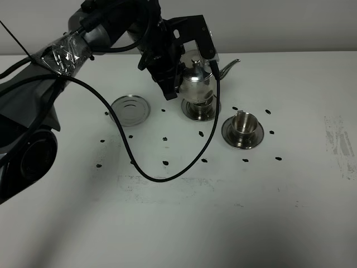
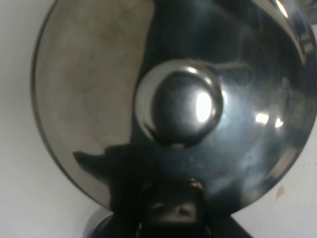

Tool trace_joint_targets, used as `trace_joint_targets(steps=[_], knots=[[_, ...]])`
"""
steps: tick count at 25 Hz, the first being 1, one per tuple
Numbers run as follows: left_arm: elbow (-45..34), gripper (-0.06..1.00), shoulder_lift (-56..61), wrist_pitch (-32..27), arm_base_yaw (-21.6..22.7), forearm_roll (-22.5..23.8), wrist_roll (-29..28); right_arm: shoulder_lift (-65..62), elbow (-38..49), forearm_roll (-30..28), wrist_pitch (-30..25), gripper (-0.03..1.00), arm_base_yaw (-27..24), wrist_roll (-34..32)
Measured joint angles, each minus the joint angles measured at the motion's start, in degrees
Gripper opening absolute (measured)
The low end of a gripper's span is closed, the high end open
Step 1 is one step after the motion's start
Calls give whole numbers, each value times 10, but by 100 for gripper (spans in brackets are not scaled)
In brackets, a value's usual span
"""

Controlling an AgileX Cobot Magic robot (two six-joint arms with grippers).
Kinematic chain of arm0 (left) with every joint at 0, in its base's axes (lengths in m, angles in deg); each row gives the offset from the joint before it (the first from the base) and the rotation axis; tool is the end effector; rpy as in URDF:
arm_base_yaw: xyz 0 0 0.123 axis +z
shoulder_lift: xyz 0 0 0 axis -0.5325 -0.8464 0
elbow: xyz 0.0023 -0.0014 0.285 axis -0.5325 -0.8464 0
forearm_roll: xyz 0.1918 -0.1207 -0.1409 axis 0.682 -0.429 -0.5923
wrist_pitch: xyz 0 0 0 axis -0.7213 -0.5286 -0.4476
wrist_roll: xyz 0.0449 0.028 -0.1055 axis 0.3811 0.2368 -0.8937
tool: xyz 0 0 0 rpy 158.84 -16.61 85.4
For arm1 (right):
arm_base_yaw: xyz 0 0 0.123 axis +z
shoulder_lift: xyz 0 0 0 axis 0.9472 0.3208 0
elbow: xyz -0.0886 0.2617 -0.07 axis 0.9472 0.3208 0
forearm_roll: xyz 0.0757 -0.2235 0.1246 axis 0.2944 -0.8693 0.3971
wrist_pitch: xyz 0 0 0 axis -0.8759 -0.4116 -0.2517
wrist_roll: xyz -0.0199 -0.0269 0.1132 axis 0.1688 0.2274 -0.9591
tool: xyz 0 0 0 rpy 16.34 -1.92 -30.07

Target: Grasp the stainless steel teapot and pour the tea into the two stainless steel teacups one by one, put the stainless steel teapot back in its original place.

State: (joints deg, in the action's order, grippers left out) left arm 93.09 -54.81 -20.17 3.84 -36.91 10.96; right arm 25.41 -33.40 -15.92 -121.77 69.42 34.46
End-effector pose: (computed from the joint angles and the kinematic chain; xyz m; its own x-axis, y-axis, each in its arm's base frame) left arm 0.4811 -0.2663 0.2082 -0.0820 0.9528 -0.2924 0.9327 0.1767 0.3144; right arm 0.0365 -0.0012 0.2714 -0.5344 0.0103 -0.8452 0.0289 0.9996 -0.0061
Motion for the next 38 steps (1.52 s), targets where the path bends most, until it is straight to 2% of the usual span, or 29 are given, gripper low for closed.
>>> trace_joint_targets(steps=[3, 13, 22, 33, 38], knots=[[3, 17, 0, -9, -9, 15, 37, 0, 0, 0, 0, 24, 0, 0], [7, 17, 0, -15, -36, 90, 108, 0, 0, 0, 0, 24, 0, 0], [8, 17, 0, -15, -68, 156, 115, 0, 0, 0, 0, 24, 0, 0], [8, 17, 0, -15, -88, 207, 133, 0, 0, 0, 0, 24, 0, -1], [8, 17, 0, -15, -93, 216, 134, 0, 0, 0, 0, 24, 0, -1]])
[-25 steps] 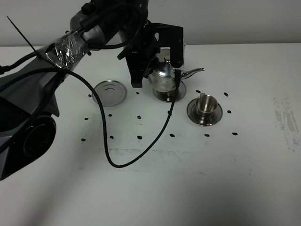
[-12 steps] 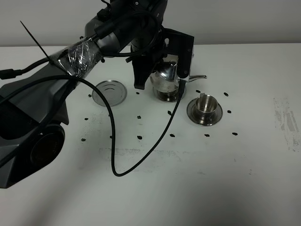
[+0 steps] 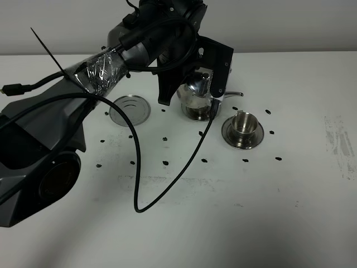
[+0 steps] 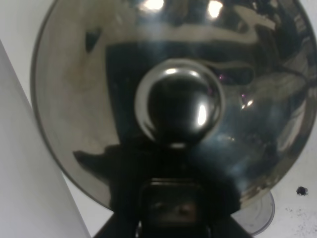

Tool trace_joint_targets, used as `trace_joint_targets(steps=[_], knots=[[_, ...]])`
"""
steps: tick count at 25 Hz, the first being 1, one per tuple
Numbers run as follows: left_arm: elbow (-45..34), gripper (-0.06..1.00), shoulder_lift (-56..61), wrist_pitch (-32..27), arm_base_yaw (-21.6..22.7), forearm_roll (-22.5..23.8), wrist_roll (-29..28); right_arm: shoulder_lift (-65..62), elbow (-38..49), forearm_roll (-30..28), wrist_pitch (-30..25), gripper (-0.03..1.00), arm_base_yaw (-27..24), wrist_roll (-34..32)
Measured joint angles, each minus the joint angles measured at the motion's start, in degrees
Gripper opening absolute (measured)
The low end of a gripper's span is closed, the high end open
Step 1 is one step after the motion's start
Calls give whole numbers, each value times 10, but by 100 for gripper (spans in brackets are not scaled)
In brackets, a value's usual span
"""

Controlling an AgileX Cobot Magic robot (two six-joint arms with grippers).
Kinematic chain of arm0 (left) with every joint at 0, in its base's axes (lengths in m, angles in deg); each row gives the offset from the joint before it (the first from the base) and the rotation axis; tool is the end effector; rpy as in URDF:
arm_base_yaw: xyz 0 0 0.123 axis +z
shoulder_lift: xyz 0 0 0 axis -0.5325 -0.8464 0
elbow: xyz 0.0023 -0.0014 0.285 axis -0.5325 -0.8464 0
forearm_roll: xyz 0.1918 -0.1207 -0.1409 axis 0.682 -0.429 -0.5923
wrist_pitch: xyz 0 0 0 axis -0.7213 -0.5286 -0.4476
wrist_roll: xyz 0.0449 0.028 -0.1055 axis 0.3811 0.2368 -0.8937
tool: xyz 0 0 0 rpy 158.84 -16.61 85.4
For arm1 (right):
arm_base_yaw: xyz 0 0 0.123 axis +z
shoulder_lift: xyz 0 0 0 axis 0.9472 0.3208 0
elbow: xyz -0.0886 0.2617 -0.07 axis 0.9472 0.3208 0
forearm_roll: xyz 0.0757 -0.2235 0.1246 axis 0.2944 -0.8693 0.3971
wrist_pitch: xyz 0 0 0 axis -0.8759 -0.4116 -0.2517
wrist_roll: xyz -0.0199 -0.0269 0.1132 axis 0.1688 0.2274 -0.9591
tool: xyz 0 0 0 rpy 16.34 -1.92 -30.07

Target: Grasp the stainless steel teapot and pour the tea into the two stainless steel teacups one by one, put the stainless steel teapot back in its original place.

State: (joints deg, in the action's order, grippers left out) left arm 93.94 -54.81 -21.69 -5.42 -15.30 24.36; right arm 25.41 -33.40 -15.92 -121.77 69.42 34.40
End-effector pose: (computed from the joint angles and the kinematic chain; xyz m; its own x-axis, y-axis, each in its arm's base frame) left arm 0.4553 -0.3068 0.2170 0.2797 0.9494 0.1432 0.8154 -0.3136 0.4867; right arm 0.0365 -0.0012 0.2714 -0.5344 0.0113 -0.8452 0.0294 0.9996 -0.0052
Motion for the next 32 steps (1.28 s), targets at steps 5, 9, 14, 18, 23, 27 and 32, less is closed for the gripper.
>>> trace_joint_targets(steps=[5, 9, 14, 18, 23, 27, 32], knots=[[0, 17, -1, 0, -4, 8, 11, 0, 0, 0, 0, 24, 0, 1], [0, 17, -10, 0, -4, 18, 23, 0, 0, 0, 0, 24, 0, 1], [-1, 17, -16, 0, -10, 24, 32, 0, 0, 0, 0, 24, 0, 1], [-1, 17, -16, 0, -13, 35, 33, 0, 0, 0, 0, 24, 0, 1], [-1, 17, -16, 0, -15, 58, 37, 0, 0, 0, 0, 24, 0, 1], [-1, 17, -16, 0, -21, 63, 41, 0, 0, 0, 0, 24, 0, 1], [-2, 17, -16, 0, -28, 81, 42, 0, 0, 0, 0, 24, 0, 1]])
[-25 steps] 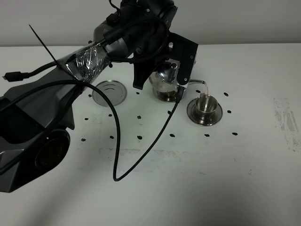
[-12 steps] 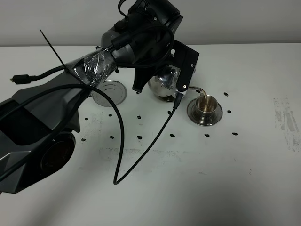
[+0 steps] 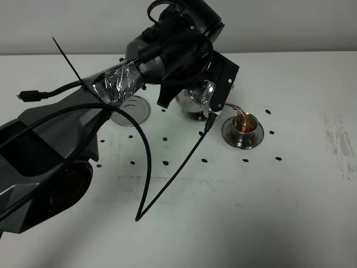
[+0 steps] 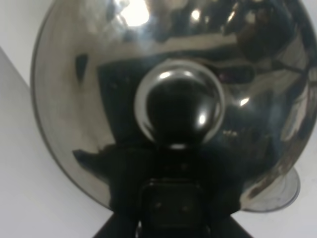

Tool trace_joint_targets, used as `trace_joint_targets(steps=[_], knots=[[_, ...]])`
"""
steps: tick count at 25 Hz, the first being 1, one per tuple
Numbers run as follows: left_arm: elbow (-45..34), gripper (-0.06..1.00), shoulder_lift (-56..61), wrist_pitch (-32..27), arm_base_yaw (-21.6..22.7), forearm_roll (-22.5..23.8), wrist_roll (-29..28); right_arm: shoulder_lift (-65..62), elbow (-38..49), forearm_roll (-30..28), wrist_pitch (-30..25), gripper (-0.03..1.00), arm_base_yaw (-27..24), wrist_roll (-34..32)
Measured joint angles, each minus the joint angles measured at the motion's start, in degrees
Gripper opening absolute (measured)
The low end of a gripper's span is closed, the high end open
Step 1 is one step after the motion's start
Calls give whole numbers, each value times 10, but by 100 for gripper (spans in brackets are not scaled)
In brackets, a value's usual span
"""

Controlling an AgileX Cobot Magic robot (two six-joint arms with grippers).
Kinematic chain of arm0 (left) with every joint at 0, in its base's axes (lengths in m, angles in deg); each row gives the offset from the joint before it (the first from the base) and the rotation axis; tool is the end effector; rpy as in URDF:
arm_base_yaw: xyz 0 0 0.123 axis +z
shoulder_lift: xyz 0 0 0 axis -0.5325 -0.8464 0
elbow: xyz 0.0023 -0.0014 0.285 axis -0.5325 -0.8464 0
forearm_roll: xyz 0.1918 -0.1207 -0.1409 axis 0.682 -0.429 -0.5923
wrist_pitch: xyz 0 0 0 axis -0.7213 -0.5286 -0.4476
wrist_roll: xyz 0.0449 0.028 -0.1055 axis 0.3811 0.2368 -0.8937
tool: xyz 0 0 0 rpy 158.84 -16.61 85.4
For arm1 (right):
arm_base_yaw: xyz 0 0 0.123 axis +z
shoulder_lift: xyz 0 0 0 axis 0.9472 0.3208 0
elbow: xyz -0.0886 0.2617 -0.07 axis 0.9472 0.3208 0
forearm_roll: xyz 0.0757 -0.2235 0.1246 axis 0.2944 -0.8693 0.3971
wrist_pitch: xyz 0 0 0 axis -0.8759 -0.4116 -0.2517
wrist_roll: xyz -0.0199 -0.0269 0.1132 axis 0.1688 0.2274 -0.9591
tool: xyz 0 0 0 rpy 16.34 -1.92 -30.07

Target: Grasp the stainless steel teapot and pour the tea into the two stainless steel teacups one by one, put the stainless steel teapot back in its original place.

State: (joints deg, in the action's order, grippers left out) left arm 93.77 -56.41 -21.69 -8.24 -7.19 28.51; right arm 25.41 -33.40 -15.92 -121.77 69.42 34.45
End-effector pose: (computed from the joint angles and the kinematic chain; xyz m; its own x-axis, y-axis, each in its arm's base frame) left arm 0.4505 -0.3192 0.2067 0.3618 0.8765 0.3176 0.7431 -0.4768 0.4695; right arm 0.0365 -0.0012 0.2714 -0.5344 0.0105 -0.8452 0.0290 0.9996 -0.0059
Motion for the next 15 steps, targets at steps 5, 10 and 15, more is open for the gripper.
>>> trace_joint_targets(steps=[5, 10, 15], knots=[[0, 17, 0, 0, 0, 12, 0, 0, 0, 0, 0, 24, 0, 0], [0, 17, 0, 0, 0, 20, 0, 0, 0, 0, 0, 24, 0, 0], [0, 17, 0, 0, 0, 36, 0, 0, 0, 0, 0, 24, 0, 0]])
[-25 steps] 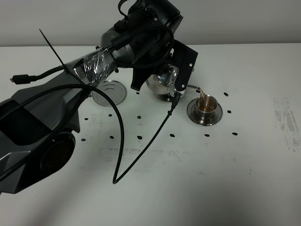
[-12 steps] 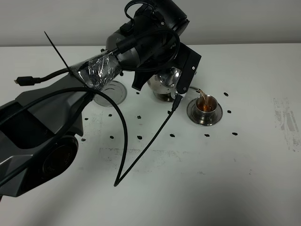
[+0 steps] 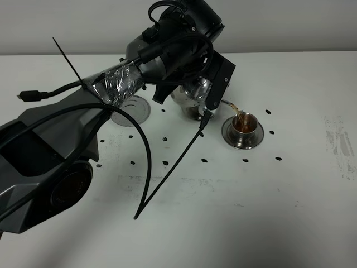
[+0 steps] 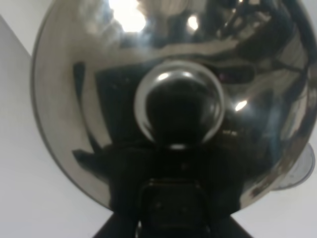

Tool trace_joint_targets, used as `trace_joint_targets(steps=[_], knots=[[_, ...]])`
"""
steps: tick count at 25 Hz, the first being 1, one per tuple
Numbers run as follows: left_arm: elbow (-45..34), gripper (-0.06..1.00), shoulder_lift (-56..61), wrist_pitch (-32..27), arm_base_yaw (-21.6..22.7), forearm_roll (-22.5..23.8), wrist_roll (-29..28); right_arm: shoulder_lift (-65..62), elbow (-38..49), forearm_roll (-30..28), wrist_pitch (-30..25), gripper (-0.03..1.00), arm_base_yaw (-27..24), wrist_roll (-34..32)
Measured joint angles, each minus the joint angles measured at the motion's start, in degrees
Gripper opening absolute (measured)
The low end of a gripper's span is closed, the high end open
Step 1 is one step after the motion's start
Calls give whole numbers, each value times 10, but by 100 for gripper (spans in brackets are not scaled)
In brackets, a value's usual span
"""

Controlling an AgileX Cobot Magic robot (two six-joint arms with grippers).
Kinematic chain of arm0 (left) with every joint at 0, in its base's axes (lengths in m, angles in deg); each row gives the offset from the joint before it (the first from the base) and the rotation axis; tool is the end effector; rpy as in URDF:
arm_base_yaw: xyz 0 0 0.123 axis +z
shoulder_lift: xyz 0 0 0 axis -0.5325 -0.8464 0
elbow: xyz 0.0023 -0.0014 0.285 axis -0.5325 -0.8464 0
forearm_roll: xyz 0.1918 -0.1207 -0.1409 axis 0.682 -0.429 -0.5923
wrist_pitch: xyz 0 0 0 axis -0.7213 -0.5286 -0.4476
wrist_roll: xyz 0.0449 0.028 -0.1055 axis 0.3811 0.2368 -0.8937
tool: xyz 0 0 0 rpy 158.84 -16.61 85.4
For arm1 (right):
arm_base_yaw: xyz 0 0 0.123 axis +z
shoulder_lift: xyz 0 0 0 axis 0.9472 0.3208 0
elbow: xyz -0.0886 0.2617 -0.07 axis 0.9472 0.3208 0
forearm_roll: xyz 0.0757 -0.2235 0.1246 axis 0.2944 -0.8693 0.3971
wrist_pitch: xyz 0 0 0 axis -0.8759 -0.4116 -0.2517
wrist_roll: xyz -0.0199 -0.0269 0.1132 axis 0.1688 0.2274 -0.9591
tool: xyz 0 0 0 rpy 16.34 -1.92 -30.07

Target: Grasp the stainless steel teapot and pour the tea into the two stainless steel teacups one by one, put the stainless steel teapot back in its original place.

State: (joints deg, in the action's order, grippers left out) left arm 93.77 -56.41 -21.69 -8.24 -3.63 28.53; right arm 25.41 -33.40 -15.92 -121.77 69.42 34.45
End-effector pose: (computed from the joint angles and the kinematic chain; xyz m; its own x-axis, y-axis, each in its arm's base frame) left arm 0.4543 -0.3146 0.2099 0.3472 0.8604 0.3731 0.7245 -0.4987 0.4758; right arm 0.0365 -0.0012 0.2714 -0.5344 0.0105 -0.8452 0.0290 0.9996 -0.0059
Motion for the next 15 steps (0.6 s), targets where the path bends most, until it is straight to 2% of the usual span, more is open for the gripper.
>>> trace_joint_targets(steps=[15], knots=[[0, 17, 0, 0, -7, 25, 0, 0, 0, 0, 0, 24, 0, 0]])
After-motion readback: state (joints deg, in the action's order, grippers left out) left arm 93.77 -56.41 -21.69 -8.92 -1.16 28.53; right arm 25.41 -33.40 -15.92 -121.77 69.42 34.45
